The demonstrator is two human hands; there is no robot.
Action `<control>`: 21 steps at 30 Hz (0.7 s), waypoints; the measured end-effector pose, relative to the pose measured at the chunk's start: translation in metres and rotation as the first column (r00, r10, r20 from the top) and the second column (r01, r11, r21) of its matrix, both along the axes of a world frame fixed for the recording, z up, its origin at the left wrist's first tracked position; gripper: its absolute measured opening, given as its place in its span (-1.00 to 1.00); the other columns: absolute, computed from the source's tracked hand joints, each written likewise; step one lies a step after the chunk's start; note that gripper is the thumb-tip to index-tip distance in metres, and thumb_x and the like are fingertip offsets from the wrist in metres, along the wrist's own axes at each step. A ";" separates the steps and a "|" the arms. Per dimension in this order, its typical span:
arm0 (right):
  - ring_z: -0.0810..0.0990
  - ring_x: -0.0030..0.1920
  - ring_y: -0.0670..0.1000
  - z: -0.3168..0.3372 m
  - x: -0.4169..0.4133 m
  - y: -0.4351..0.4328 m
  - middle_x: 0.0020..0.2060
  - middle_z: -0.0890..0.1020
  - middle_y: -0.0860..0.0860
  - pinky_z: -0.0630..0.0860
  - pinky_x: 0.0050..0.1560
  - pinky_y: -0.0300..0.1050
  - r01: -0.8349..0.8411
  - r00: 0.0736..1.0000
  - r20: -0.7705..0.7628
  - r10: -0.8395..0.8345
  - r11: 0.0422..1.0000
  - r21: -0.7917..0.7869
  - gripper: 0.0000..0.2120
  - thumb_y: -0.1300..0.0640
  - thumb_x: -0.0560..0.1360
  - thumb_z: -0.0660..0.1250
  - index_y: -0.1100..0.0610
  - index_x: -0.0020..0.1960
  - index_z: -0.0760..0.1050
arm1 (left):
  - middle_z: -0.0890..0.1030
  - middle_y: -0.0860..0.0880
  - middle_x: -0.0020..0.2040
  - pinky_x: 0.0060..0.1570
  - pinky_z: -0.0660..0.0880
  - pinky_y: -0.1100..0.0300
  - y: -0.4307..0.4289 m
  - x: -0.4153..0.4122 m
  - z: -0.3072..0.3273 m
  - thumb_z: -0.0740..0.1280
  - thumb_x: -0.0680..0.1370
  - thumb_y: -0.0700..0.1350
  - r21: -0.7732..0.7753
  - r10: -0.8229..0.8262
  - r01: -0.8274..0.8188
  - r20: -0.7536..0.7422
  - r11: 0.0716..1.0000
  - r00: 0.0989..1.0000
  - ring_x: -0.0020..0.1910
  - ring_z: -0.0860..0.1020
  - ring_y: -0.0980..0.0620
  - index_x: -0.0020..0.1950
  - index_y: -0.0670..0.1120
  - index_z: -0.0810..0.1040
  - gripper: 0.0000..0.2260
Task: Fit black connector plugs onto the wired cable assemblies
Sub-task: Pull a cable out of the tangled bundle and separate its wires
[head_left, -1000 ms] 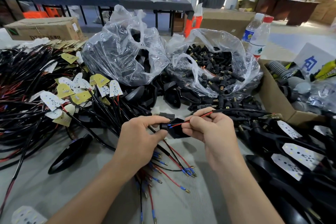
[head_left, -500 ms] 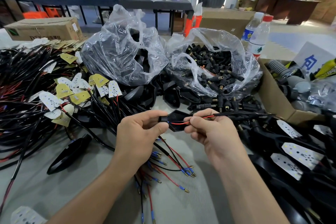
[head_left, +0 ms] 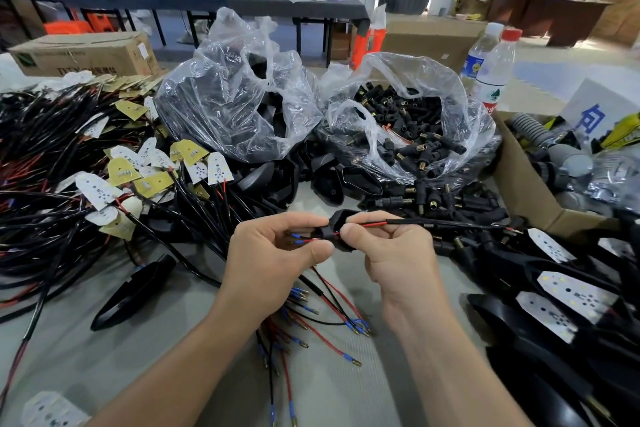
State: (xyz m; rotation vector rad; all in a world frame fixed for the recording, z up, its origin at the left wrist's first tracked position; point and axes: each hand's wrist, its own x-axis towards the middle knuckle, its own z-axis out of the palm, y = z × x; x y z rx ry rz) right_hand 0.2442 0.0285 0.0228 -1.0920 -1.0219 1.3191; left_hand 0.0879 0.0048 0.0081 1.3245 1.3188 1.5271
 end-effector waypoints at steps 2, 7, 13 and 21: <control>0.47 -0.57 -0.20 0.000 0.000 0.000 -0.42 0.68 0.05 0.35 -0.49 -0.45 0.018 1.000 -0.015 -0.018 1.000 0.015 -0.86 0.43 0.41 0.47 0.22 -0.20 0.67 | 0.76 -0.01 -0.20 -0.15 0.59 0.27 0.000 -0.001 0.004 0.59 0.39 -0.21 0.018 -0.047 0.047 0.007 0.999 0.999 -0.21 0.70 0.10 -0.07 0.12 0.78 -0.75; 0.53 -0.44 -0.17 -0.001 0.000 -0.001 -0.37 0.70 -0.02 0.47 -0.35 -0.28 0.112 0.986 0.112 -0.123 0.989 0.099 -0.86 0.28 0.38 0.55 0.04 -0.20 0.73 | 0.71 -0.17 -0.30 -0.23 0.64 0.16 0.004 -0.007 0.014 0.52 0.41 -0.40 0.020 0.036 -0.038 0.068 0.999 0.997 -0.32 0.67 -0.05 -0.18 -0.03 0.78 -0.74; 0.66 0.06 -0.07 0.006 0.008 0.008 0.15 0.63 0.00 0.63 0.16 -0.07 0.026 0.998 0.052 -0.032 0.992 0.125 -0.56 0.32 0.55 0.40 -0.16 0.26 0.56 | 0.72 -0.12 -0.28 -0.32 0.61 0.26 0.009 -0.026 0.020 0.47 0.30 -0.27 -0.067 0.030 0.000 0.451 0.998 0.892 -0.32 0.71 0.00 -0.24 -0.08 0.75 -0.87; 0.75 -0.18 0.09 0.004 0.014 0.012 -0.17 0.76 0.13 0.65 -0.28 -0.15 -0.054 0.996 -0.070 0.054 0.999 0.004 -0.72 0.46 0.60 0.24 0.20 0.00 0.67 | 0.74 -0.08 -0.24 -0.28 0.61 0.31 0.013 -0.036 0.023 0.42 0.50 -0.43 -0.136 0.309 -0.281 0.281 0.950 0.909 -0.28 0.72 0.04 -0.04 -0.11 0.68 -0.77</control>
